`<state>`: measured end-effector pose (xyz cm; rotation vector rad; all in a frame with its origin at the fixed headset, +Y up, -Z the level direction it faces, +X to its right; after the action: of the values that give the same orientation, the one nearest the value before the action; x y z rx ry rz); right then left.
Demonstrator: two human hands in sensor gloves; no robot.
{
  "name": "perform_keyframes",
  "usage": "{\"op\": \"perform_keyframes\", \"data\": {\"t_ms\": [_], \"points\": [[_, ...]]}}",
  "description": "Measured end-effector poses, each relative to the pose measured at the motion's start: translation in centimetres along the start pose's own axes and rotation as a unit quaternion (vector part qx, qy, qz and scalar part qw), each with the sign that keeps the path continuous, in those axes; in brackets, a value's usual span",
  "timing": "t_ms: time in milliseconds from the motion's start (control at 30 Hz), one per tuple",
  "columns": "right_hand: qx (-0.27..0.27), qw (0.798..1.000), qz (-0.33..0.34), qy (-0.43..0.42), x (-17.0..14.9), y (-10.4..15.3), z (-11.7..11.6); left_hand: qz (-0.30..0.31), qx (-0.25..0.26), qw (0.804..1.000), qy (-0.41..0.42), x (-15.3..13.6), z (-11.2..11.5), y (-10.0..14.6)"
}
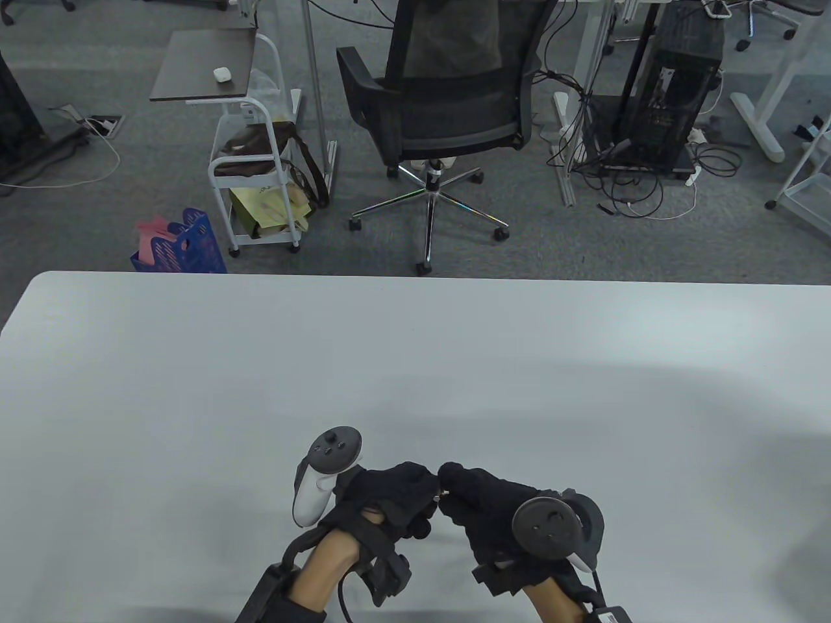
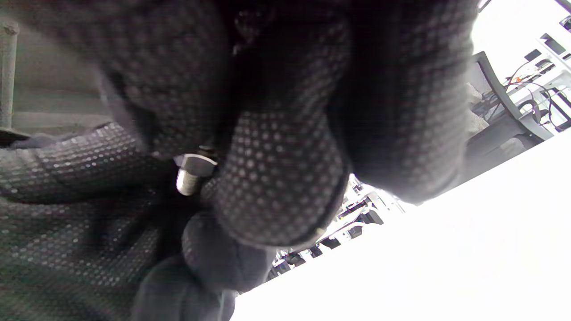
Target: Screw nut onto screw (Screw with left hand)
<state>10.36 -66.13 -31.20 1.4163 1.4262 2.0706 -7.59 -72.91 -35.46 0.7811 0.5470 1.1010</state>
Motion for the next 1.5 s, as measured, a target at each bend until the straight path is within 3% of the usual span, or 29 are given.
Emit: {"op": "perform_keyframes", "data": {"t_ms": [100,267,500,633,867,1033,1233,1500], "points": [[-0.006,1.0,-0.004,-0.01,-0.08,-0.03,0.16,0.009,-0.011,1.0,0.018,-0.03,-0.02,0.09],[-0.003,1.0,0.0,0.003,-0.03,-0.01,0.08,-0.011,0.027,1.0,-0.003,-0.4,-0.37,0.13],[-0.006,1.0,-0.003,-0.008,-0.05,-0.02,0.21,0.007,-0.009,1.0,0.016,0.0,0.03,0.08],[-0.004,1.0,-0.002,-0.003,-0.03,-0.02,0.17,-0.013,0.033,0.999,-0.008,-0.37,-0.4,0.19],[-0.008,1.0,-0.008,-0.019,-0.1,-0.03,0.19,0.003,-0.006,1.0,0.007,0.08,-0.03,0.11],[-0.007,1.0,-0.005,-0.009,-0.05,-0.01,0.14,-0.017,0.029,0.999,-0.01,-0.36,-0.35,0.18],[-0.006,1.0,-0.007,-0.016,-0.1,0.01,0.08,-0.001,-0.006,1.0,0.01,-0.11,-0.05,0.08],[-0.004,1.0,-0.005,-0.008,-0.06,0.0,0.05,-0.009,0.015,1.0,-0.011,-0.04,-0.12,0.07]]}}
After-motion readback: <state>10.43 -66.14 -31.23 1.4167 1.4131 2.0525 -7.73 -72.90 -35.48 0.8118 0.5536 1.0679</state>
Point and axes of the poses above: the tracker on the back of each hand, its own x axis roughly to the thumb side, its own y axis roughly from the fingertips to the wrist, z = x × y, the point moved 4 cm from there along -y, roughly from the wrist to the fingertips, and after that the axes turned 12 degrees about -y, right-handed, at the moved point
